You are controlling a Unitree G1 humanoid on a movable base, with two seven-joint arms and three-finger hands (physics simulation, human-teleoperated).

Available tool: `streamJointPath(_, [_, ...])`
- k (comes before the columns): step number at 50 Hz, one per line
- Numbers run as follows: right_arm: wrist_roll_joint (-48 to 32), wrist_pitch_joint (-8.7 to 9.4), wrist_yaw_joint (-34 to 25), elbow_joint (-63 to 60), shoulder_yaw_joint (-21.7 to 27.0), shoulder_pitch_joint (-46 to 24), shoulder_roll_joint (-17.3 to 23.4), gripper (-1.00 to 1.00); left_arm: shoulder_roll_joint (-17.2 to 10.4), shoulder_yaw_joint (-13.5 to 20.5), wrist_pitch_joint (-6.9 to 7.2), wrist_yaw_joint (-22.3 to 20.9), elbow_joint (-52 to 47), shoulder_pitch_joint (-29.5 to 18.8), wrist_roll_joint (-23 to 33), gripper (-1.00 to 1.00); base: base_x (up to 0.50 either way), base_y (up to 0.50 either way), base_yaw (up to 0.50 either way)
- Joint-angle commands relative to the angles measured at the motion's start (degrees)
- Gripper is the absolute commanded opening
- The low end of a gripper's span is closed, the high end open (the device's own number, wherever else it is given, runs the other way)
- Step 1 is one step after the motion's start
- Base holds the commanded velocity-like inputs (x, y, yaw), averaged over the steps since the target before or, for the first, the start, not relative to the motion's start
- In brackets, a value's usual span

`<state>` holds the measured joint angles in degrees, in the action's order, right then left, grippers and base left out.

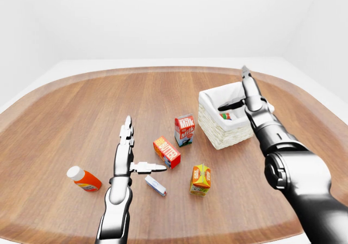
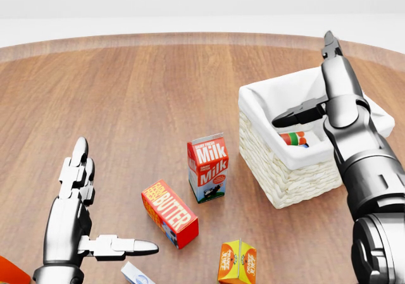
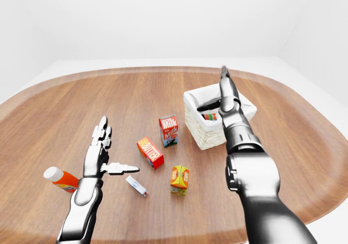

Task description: Pick up the alphabet soup and the tomato sauce, and put them in the basket.

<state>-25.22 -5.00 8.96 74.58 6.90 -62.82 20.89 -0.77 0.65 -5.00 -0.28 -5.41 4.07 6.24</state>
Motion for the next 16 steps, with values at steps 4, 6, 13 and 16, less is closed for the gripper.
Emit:
streamJointPath(4, [-1.27, 0.0, -1.9, -0.12, -0.63, -5.21, 1.95, 1.0, 0.04, 0.17, 0.0, -0.54, -0.21, 0.11, -1.09, 1.0, 0.0, 0.0, 0.0])
streamJointPath(6, [-1.33, 0.0, -2.21, -0.32, -0.58, -5.81, 2.29, 1.0, 0.04, 0.17, 0.0, -0.55, -0.2, 0.11, -1.1, 1.0, 0.0, 0.0, 0.0])
streamJointPath(13, [-1.8, 0.0, -3.51, -0.96, -0.76, -8.08, 3.4, 1.0, 0.05, 0.17, 0.0, -0.52, -0.21, 0.12, -1.08, 1.0, 0.0, 0.0, 0.0])
streamJointPath(16, [-2.02, 0.0, -4.44, -1.4, -0.8, -9.63, 4.15, 1.0, 0.04, 0.17, 0.0, -0.53, -0.21, 0.12, -1.1, 1.0, 0.0, 0.0, 0.0])
